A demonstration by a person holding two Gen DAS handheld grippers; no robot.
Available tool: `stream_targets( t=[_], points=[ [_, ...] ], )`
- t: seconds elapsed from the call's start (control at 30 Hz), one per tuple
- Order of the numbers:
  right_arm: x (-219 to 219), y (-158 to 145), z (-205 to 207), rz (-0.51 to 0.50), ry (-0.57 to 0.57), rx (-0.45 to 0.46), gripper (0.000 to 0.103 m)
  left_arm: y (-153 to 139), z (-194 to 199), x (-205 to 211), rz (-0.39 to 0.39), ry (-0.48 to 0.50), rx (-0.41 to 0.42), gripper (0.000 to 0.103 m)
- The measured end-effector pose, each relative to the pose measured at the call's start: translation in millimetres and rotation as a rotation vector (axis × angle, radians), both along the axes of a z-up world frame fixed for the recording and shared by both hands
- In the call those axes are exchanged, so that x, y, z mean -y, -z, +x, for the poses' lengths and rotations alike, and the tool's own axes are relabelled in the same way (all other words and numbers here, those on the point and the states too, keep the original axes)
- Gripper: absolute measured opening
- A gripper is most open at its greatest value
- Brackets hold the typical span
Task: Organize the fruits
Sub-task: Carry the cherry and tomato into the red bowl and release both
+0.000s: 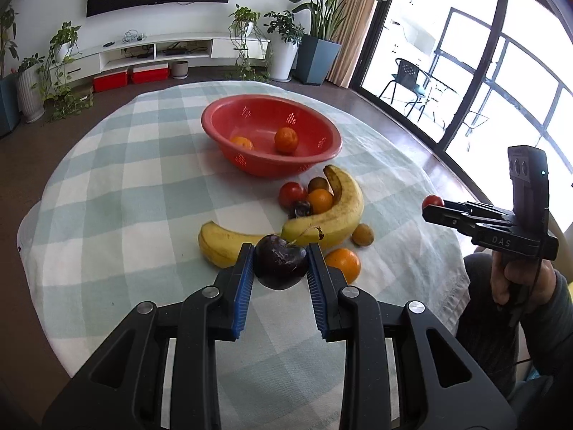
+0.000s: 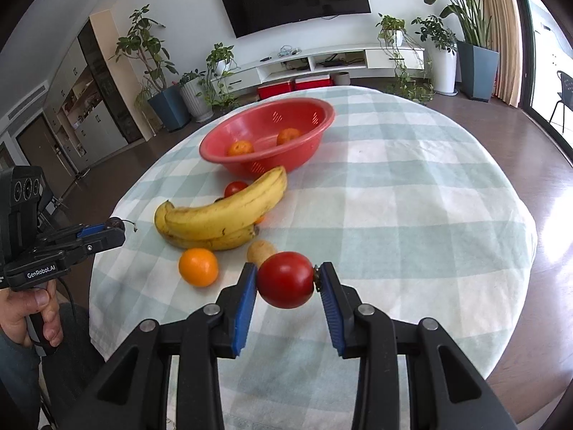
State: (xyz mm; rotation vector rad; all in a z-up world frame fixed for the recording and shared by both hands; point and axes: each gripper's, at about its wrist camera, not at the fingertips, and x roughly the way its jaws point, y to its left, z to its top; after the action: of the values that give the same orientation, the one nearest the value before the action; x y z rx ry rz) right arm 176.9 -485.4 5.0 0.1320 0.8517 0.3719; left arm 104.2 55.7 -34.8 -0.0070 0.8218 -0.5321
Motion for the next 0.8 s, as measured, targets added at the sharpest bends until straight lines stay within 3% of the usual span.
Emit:
stream_targets(
  t=[0.23,0.4,0.63,0.8],
  points=[
    [34,-58,38,-0.018,0.074,0.13,0.038,-55,67,17,0.06,0.016,0.086,0.027],
    [24,-94,76,-0.038,0.042,0.21,0.038,-71,121,48,0.104,0.046,0.092,0.027],
    [-34,-81,127,-0.085,-0.117,0.16,0.038,-32,183,93,0.229,0.105,0.019,0.027],
    [-58,-48,158,-0.13,-0.162,0.063,0.038,-2,207,101,0.236,0.11,-0.03,0.027]
  ],
)
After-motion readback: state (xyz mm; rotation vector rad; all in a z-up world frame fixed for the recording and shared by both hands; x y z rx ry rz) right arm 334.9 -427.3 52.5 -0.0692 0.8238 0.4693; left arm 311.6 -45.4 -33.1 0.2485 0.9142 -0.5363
